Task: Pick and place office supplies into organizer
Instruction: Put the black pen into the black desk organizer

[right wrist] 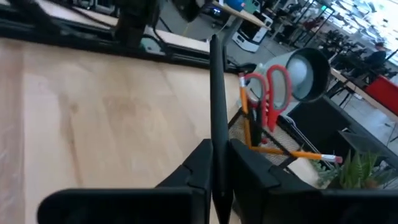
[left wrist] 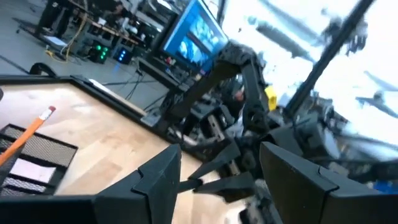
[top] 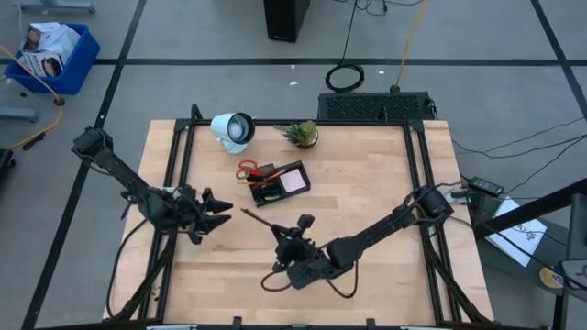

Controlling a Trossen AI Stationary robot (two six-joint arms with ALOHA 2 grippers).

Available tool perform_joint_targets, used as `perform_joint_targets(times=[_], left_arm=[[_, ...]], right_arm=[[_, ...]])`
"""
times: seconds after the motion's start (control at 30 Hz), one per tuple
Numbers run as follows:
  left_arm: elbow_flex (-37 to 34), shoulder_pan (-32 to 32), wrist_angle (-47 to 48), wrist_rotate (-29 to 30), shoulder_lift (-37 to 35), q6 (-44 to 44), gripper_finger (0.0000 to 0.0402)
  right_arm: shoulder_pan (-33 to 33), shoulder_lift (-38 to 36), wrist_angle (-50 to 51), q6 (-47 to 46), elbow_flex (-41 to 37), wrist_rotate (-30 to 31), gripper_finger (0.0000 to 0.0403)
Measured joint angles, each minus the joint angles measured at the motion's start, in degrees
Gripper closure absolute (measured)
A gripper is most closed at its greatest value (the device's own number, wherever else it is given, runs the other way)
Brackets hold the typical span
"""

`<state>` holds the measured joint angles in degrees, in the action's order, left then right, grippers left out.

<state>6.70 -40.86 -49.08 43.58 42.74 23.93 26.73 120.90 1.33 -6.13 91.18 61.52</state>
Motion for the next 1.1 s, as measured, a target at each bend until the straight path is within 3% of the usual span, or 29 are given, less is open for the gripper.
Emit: perform_joint_targets(times=[0.33, 0.73, 0.93, 1.1], left_arm=[[0.0, 1.58, -0.37, 5.87, 1.59, 4.83, 0.0179], [0.0, 3.36, -4.81, 5.65, 12.54, 11.17, 0.0179], [0.16, 3.41, -9.13, 5.04, 16.6, 11.1, 0.0179], [0.52, 3.41, -9.14, 4.93, 16.94, 10.86, 0.0192]], right_arm=[[-0.98, -0.52, -12.77, 8.18, -2.13, -3.11, 0.037], [-2.74, -0.54, -14.88, 10.31, -2.17, -3.53, 0.0368], [-4.06, -0.54, -17.01, 9.89, -2.19, -10.21, 0.0374], [-4.27, -0.54, -17.19, 9.89, -2.19, -10.71, 0.0371]])
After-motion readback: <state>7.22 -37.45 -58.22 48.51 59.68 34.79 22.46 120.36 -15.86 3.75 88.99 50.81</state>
